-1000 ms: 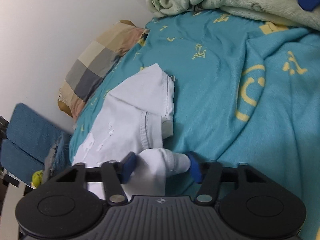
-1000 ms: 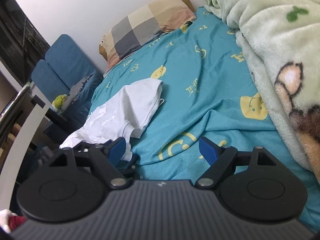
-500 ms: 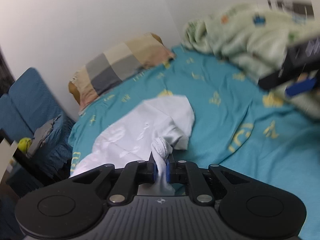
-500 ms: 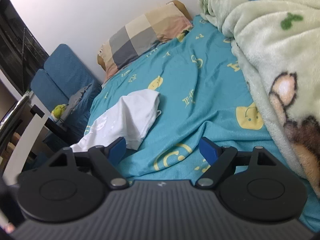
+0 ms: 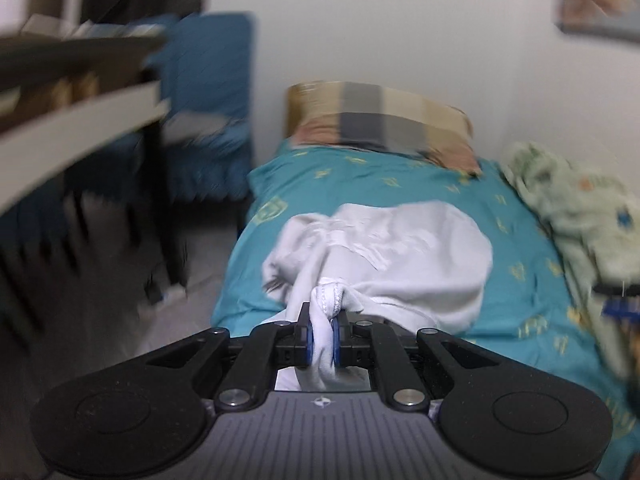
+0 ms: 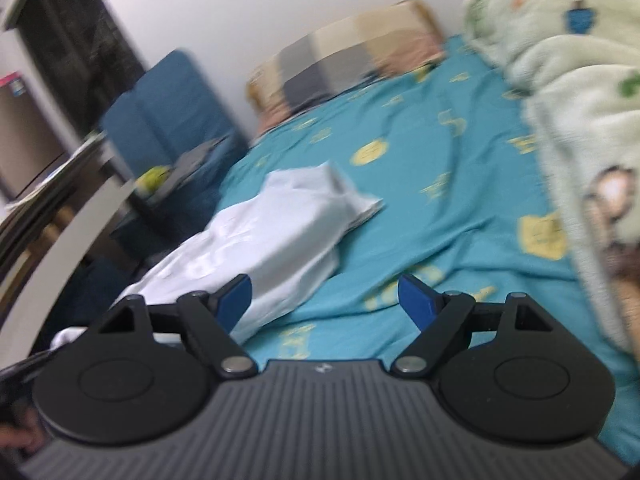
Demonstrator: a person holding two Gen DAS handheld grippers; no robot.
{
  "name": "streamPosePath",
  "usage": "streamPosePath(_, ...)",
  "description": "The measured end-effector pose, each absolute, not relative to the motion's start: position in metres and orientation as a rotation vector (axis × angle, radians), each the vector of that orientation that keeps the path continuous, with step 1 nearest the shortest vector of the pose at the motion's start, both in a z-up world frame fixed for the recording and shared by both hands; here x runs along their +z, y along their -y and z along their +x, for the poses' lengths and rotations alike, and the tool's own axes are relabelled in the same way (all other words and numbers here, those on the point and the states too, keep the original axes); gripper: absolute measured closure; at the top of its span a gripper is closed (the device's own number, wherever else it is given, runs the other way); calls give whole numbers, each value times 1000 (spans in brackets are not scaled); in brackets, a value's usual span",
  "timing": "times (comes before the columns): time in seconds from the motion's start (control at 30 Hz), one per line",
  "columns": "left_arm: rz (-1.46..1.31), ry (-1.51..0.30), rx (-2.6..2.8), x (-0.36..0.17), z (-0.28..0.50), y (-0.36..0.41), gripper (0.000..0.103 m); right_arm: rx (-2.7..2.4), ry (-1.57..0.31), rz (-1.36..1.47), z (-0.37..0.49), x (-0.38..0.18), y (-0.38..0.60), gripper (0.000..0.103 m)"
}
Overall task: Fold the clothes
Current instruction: 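Hold the shirt with the left gripper while the right gripper grasps another edge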
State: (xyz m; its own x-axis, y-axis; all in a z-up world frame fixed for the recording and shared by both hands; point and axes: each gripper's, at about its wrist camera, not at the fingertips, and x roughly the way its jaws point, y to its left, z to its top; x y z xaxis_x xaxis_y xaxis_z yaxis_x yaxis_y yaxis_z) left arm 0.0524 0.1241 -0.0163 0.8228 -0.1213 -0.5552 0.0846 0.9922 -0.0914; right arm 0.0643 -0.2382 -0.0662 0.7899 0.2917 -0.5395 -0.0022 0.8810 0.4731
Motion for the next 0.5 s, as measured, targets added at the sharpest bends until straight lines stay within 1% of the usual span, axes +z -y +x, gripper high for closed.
streamPosePath(0.1,-161,-612,-70,-17,52,-150,93,244,-704,353,76,-68,206,21)
streamPosePath(0.2,-204,-614,-72,-21,55,-155,93,322,-770,290,93,-79,175,21)
streamPosePath(0.23,-218,-614,-71,-23,57,-155,93,347,-788,276,99,-84,164,24)
streamPosePath(0.37,-264,-606,-58,-30,65,-158,93,416,-853,219,123,-110,119,25)
streamPosePath(0.4,-267,-600,-57,-31,67,-159,93,416,-856,205,128,-117,110,27)
streamPosePath(0.5,-280,-585,-55,-35,72,-160,92,402,-847,164,143,-137,86,27)
